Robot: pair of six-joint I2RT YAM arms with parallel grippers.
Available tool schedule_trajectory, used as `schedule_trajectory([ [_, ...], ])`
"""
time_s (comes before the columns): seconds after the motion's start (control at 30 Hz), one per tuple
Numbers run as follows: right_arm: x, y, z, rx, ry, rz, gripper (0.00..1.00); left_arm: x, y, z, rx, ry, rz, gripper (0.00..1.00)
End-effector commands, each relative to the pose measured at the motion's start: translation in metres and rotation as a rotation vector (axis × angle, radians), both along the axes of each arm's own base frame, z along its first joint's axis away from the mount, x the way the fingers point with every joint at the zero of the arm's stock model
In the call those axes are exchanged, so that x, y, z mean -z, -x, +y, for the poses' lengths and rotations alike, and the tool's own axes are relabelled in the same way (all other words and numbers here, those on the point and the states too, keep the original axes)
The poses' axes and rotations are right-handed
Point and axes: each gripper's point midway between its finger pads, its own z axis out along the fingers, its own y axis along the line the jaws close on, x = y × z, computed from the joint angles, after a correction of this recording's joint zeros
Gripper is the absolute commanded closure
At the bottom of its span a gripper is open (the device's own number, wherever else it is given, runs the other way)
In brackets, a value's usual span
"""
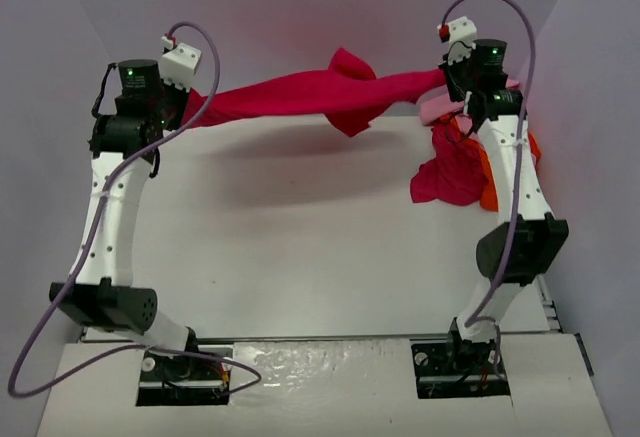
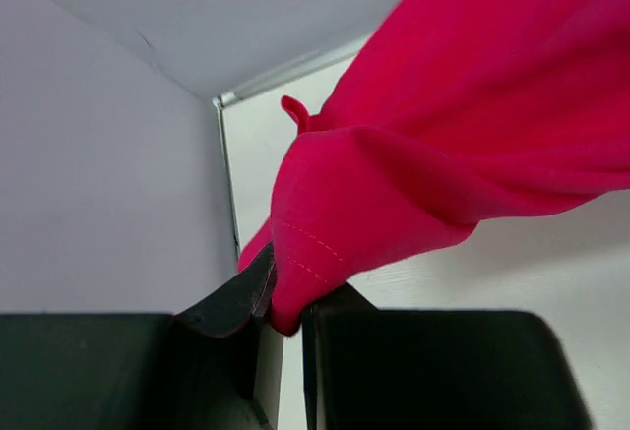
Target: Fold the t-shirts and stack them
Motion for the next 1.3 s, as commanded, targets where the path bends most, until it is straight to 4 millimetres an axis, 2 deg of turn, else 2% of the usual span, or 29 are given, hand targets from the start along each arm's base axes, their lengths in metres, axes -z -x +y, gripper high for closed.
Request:
schedule_trajectory([
  [0.0, -0.081, 0.036, 0.025, -0.096, -0.097, -0.246, 1.00, -0.060, 0.039, 0.009, -0.035, -0.084, -0.201, 1.00],
  [0.07, -0.088, 0.056, 0.030, -0.131, -0.107, -0.260, 1.00, -0.072, 0.060, 0.015, -0.041, -0.102, -0.234, 1.00],
  [0.13, -0.103, 0.084, 0.036, -0.173, -0.109, -0.295, 1.00, -0.079, 0.084, 0.014, -0.011, -0.109, -0.247, 1.00],
  [0.3, -0.094, 0.132, 0.048, -0.258, -0.113, -0.271, 1.00, -0.074, 0.129, -0.006, 0.132, -0.056, -0.185, 1.00],
  [0.5, -0.075, 0.181, 0.050, -0.289, -0.112, -0.190, 1.00, -0.087, 0.192, -0.026, 0.297, -0.019, -0.172, 1.00],
  [0.63, -0.082, 0.204, 0.051, -0.304, -0.107, -0.182, 1.00, -0.092, 0.222, -0.030, 0.357, -0.028, -0.162, 1.00],
  [0.7, -0.087, 0.205, 0.052, -0.310, -0.108, -0.178, 1.00, -0.094, 0.220, -0.032, 0.373, -0.033, -0.157, 1.00],
  [0.77, -0.098, 0.197, 0.052, -0.302, -0.109, -0.187, 1.00, -0.097, 0.209, -0.033, 0.375, -0.042, -0.146, 1.00],
  [0.83, -0.122, 0.191, 0.048, -0.269, -0.122, -0.230, 1.00, -0.104, 0.200, -0.031, 0.371, -0.064, -0.155, 1.00],
  [0.9, -0.137, 0.180, 0.043, -0.239, -0.119, -0.256, 1.00, -0.101, 0.181, -0.029, 0.353, -0.091, -0.132, 1.00],
  [0.97, -0.131, 0.159, 0.039, -0.212, -0.109, -0.234, 1.00, -0.096, 0.158, -0.029, 0.349, -0.113, -0.107, 1.00],
  [1.07, -0.103, 0.125, 0.040, -0.210, -0.099, -0.170, 1.00, -0.074, 0.120, -0.031, 0.341, -0.121, -0.043, 1.00],
  [1.27, 0.015, 0.044, 0.049, -0.218, -0.121, 0.070, 1.00, -0.005, 0.029, -0.025, 0.301, -0.114, 0.088, 1.00],
])
